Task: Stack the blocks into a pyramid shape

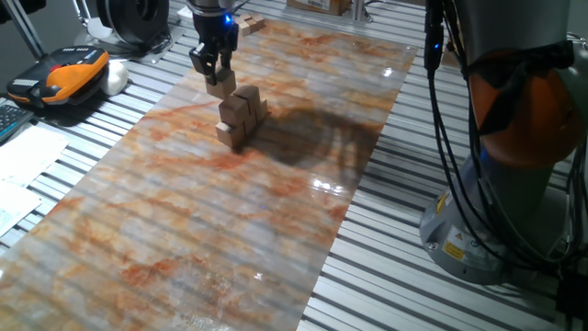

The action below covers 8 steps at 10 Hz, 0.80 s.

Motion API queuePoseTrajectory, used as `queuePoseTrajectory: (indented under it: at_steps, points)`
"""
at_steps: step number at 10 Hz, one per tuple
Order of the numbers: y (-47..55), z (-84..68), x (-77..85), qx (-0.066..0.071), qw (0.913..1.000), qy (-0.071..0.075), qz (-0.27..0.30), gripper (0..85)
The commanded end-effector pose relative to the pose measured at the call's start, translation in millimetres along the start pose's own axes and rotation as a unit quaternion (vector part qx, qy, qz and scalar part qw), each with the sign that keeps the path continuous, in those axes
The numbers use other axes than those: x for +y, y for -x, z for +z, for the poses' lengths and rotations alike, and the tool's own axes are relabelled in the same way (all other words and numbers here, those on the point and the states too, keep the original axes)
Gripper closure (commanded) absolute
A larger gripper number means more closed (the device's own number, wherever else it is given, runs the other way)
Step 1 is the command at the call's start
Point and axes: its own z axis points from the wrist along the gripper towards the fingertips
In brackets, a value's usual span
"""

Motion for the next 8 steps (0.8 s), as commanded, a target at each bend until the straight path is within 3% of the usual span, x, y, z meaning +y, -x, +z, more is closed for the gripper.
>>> queuePoseTrajectory:
  at_steps: [1,8]
  points:
    - [-1.2,1.0,-0.3,-0.001,1.0,0.001,-0.001,85.0]
    - [-12.3,-0.5,-6.1,-0.007,0.9996,0.004,0.026,85.0]
